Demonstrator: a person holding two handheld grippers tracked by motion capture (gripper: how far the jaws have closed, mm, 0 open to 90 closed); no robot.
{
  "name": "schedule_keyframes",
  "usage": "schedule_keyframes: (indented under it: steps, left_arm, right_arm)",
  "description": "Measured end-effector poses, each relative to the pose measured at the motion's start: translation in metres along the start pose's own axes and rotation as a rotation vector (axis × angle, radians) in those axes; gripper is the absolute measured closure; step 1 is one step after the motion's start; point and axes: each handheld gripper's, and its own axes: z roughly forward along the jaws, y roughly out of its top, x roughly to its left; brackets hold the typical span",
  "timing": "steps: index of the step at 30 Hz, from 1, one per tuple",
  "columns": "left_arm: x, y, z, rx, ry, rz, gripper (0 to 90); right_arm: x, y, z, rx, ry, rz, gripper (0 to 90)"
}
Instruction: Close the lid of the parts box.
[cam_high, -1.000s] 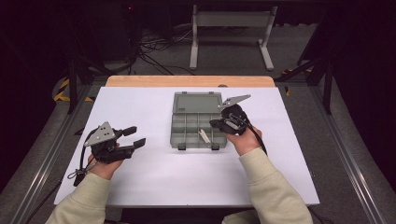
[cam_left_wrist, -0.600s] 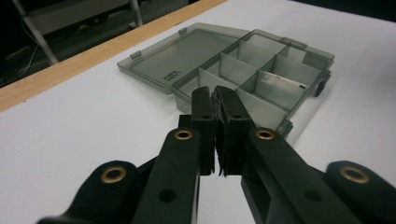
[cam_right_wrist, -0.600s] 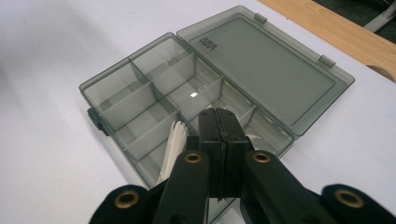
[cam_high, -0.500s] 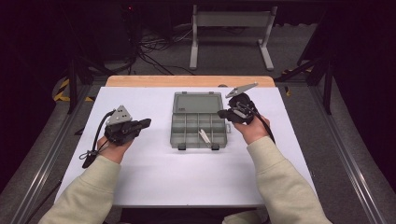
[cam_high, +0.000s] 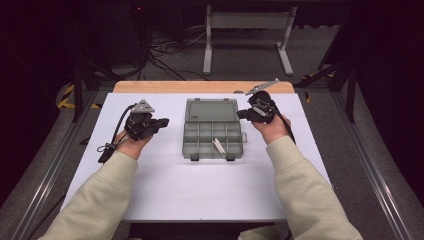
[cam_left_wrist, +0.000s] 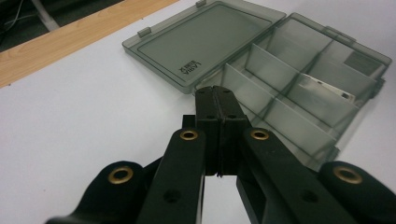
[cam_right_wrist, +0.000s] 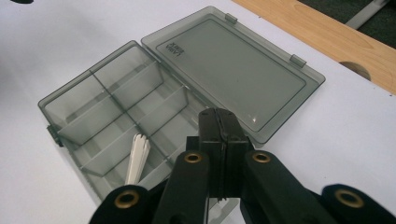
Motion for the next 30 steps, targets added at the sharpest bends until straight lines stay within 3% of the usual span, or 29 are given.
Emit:
schedule_keyframes:
  steps: [7,12,20,30]
  left_arm:
    - [0.009,0.01,0.023,0.036,0.018,-0.033,89.6]
    - [0.016,0.015,0.036,0.067,0.041,-0.034,89.5]
    - [0.028,0.019,0.048,0.092,0.066,-0.072,89.5]
    - [0.032,0.022,0.065,0.127,0.073,-0.121,89.5]
  right_arm:
    - [-0.013,0.007,0.007,0.006,-0.016,0.008,90.0]
    - [-0.022,0.006,0.012,0.013,-0.01,0.027,90.0]
    - [-0.034,0.007,0.02,0.03,-0.024,0.048,90.0]
    - [-0.042,0.008,0.032,0.045,-0.038,0.054,90.0]
